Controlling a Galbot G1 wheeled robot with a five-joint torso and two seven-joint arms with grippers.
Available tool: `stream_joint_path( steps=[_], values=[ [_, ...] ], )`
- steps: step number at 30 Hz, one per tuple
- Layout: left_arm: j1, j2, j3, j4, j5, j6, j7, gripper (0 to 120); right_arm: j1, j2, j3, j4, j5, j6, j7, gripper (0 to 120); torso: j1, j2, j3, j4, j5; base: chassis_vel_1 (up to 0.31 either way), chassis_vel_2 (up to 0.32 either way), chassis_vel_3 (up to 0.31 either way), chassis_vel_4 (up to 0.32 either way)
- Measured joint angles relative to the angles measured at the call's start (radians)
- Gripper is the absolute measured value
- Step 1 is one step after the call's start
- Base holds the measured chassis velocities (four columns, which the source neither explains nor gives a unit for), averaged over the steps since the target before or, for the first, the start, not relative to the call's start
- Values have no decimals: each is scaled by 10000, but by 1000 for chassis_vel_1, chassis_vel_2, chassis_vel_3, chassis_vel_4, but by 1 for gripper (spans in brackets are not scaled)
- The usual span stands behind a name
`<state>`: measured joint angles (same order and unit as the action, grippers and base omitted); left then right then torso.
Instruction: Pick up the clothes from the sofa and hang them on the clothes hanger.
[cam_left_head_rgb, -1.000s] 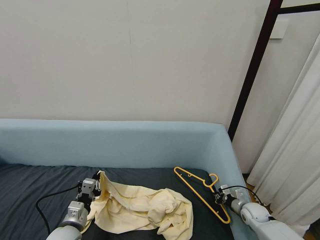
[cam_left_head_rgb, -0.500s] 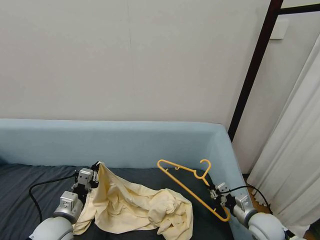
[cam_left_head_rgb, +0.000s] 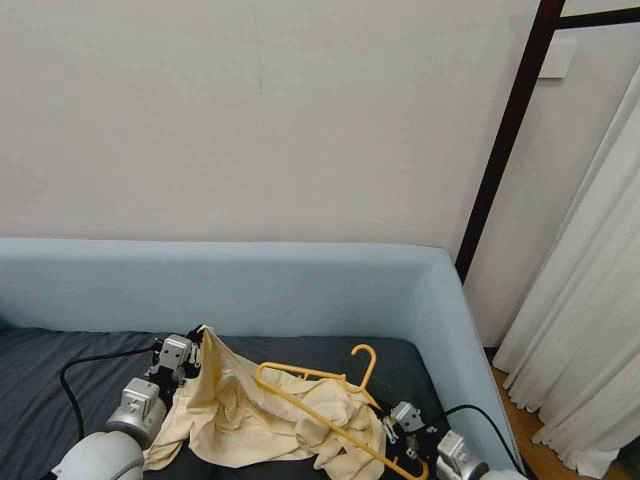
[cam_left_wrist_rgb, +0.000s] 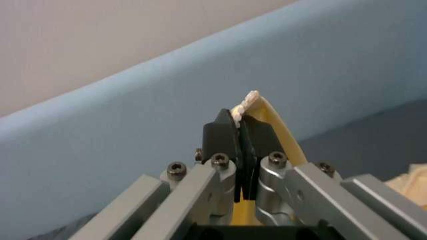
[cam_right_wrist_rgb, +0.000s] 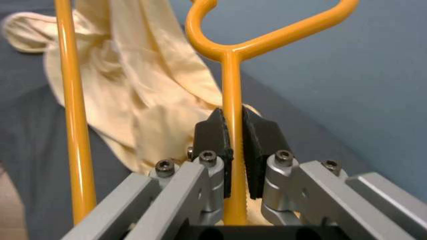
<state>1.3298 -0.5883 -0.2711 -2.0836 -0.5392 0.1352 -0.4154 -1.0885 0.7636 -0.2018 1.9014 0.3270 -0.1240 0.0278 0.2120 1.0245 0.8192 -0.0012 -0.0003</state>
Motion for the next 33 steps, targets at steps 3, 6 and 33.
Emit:
stream_joint_path(
  steps=[3,6,33],
  values=[
    [-40,72,339,-271,-25,219,-86,0,341,423,-609,-160,-324,0,221,5,0,0,1,-3,0,0,0,0,0],
    [-52,61,399,-533,-208,439,-156,0,534,732,-869,-331,-533,-2,400,5,0,0,1,-3,2,0,0,0,0],
    [-2374,-93,2751,-332,-1030,1041,-683,0,765,2278,-1198,-1115,-3544,-335,3096,5,1,0,1,-5,1,0,0,0,0]
  ],
)
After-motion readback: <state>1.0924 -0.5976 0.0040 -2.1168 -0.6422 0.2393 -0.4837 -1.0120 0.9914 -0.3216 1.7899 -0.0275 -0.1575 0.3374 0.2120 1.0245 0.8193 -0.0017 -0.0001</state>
